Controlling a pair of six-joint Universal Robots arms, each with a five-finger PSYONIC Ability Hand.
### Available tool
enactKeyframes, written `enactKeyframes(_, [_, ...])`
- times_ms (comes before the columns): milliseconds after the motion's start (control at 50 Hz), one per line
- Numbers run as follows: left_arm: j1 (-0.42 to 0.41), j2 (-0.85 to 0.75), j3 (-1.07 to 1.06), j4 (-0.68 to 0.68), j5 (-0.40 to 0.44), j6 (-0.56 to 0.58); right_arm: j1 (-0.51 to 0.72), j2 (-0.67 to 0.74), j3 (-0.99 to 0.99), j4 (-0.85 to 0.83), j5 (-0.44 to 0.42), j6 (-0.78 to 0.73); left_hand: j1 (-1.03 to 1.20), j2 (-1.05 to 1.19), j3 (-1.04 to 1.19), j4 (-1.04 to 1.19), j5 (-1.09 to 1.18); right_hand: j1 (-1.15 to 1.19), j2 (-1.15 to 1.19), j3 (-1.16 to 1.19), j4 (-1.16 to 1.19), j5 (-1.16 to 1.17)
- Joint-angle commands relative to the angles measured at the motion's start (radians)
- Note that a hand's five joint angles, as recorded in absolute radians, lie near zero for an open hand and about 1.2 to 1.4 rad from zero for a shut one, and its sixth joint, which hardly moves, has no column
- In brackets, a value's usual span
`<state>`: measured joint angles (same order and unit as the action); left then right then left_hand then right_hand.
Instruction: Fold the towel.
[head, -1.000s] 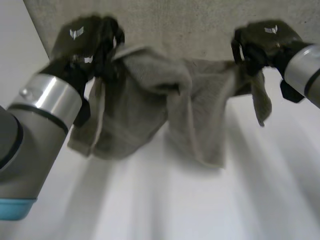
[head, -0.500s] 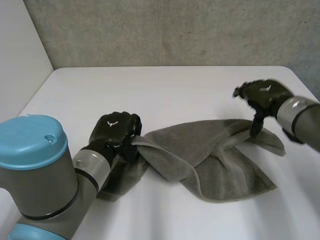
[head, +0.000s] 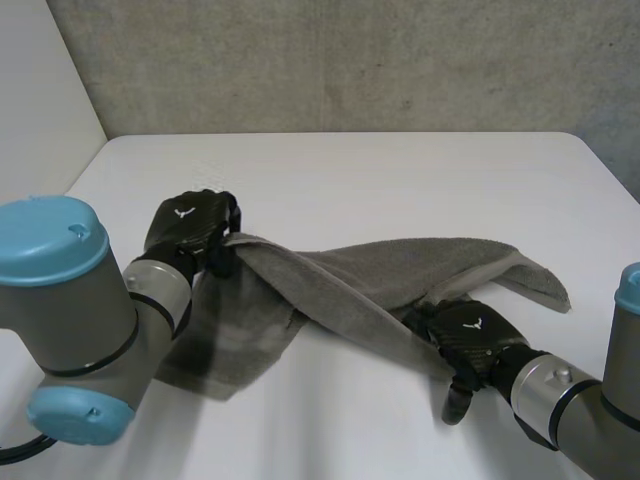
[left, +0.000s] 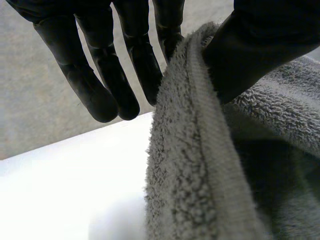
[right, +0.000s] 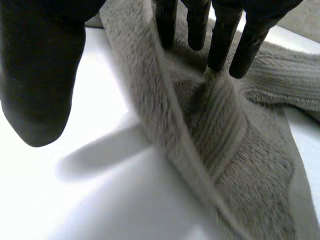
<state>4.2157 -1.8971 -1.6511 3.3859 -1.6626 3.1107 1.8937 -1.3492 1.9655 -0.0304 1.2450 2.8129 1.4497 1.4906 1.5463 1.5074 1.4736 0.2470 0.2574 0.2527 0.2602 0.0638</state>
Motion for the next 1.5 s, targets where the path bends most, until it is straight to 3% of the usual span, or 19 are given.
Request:
enactKeyframes(20, [0.023, -0.028, 0.001, -0.004, 0.001, -0.001, -0.011, 0.005, 0.03, -0.051, 0.004, -0.006, -0.053, -0.094, -0.15, -0.111, -0.252, 0.055, 0.045, 0.05, 0.042, 0.064])
enactKeyframes(140, [0.023, -0.034, -0.01, 0.0, 0.001, -0.001, -0.031, 0.035, 0.033, -0.134, 0.011, 0.002, -0.053, -0.094, -0.15, -0.111, -0.252, 0.293, 0.283, 0.287, 0.28, 0.302])
enactKeyframes(240, [0.024, -0.033, -0.015, 0.0, 0.001, -0.003, -0.036, 0.081, 0.018, -0.154, 0.011, -0.001, -0.053, -0.094, -0.15, -0.111, -0.252, 0.657, 0.647, 0.651, 0.644, 0.666])
enactKeyframes(280, [0.024, -0.031, -0.016, 0.0, 0.0, -0.003, -0.036, 0.103, 0.004, -0.152, 0.011, -0.003, -0.053, -0.094, -0.15, -0.111, -0.252, 1.127, 1.117, 1.121, 1.114, 1.136])
enactKeyframes(420, [0.027, -0.011, -0.021, -0.011, 0.003, -0.001, -0.048, 0.039, -0.045, -0.124, 0.016, 0.005, -0.053, -0.094, -0.15, -0.111, -0.252, 1.149, 1.139, 1.144, 1.136, 1.158])
enactKeyframes(520, [0.026, 0.149, -0.016, -0.026, 0.006, 0.0, -0.09, -0.265, -0.201, 0.055, -0.022, 0.011, -0.053, -0.094, -0.15, -0.111, -0.252, 1.149, 1.139, 1.144, 1.136, 1.158])
enactKeyframes(660, [0.027, 0.37, 0.06, -0.101, 0.055, 0.005, -0.117, -0.401, -0.515, 0.196, -0.074, 0.042, -0.053, -0.094, -0.15, -0.111, -0.252, 1.149, 1.139, 1.144, 1.136, 1.158])
enactKeyframes(800, [0.053, 0.441, 0.198, -0.28, 0.136, 0.069, -0.235, -0.324, -0.774, 0.42, -0.104, -0.026, -0.053, -0.094, -0.15, -0.111, -0.252, 1.149, 1.139, 1.144, 1.136, 1.158])
enactKeyframes(900, [0.098, 0.305, 0.249, -0.393, 0.144, 0.173, -0.235, -0.182, -0.813, 0.523, -0.118, -0.227, -0.053, -0.094, -0.15, -0.111, -0.252, 1.149, 1.139, 1.144, 1.136, 1.158])
enactKeyframes(940, [0.099, 0.255, 0.254, -0.41, 0.144, 0.208, -0.176, -0.096, -0.821, 0.555, -0.06, -0.346, -0.053, -0.094, -0.15, -0.111, -0.252, 1.149, 1.139, 1.144, 1.136, 1.158])
enactKeyframes(1020, [0.099, 0.15, 0.267, -0.425, 0.142, 0.284, -0.108, 0.008, -0.824, 0.555, 0.047, -0.402, -0.053, -0.094, -0.15, -0.111, -0.252, 1.149, 1.139, 1.144, 1.136, 1.158])
enactKeyframes(1060, [0.095, 0.038, 0.293, -0.427, 0.138, 0.351, -0.052, 0.076, -0.844, 0.52, 0.124, -0.417, -0.053, -0.094, -0.15, -0.111, -0.252, 1.149, 1.139, 1.144, 1.136, 1.158])
enactKeyframes(1120, [0.092, -0.066, 0.359, -0.425, 0.135, 0.394, -0.027, 0.113, -0.861, 0.478, 0.142, -0.411, -0.053, -0.094, -0.15, -0.111, -0.252, 1.149, 1.139, 1.144, 1.136, 1.158])
enactKeyframes(1240, [0.086, -0.18, 0.531, -0.401, 0.136, 0.427, 0.03, 0.232, -0.948, 0.211, 0.191, -0.368, -0.053, -0.094, -0.15, -0.111, -0.252, 1.149, 1.139, 1.144, 1.136, 1.158])
enactKeyframes(1340, [0.086, -0.237, 0.772, -0.287, 0.081, 0.428, 0.044, 0.243, -1.034, -0.083, 0.297, -0.294, -0.053, -0.094, -0.15, -0.111, -0.252, 1.149, 1.139, 1.144, 1.136, 1.158])
enactKeyframes(1380, [0.089, -0.234, 0.887, -0.158, 0.012, 0.424, 0.045, 0.234, -1.025, -0.314, 0.342, -0.251, -0.053, -0.094, -0.15, -0.111, -0.252, 1.149, 1.139, 1.144, 1.136, 1.158])
enactKeyframes(1400, [0.089, -0.234, 0.887, -0.157, 0.012, 0.424, 0.045, 0.234, -1.025, -0.315, 0.343, -0.251, -0.053, -0.094, -0.15, -0.111, -0.252, 1.149, 1.139, 1.144, 1.136, 1.158])
enactKeyframes(1440, [0.102, -0.203, 0.918, -0.007, -0.025, 0.422, 0.045, 0.216, -1.002, -0.421, 0.361, -0.233, -0.053, -0.094, -0.15, -0.111, -0.252, 1.149, 1.139, 1.144, 1.136, 1.158])
enactKeyframes(1500, [0.103, -0.172, 0.91, 0.049, -0.028, 0.419, 0.042, 0.133, -0.936, -0.528, 0.361, -0.225, -0.053, -0.094, -0.15, -0.111, -0.252, 1.149, 1.139, 1.144, 1.136, 1.158])
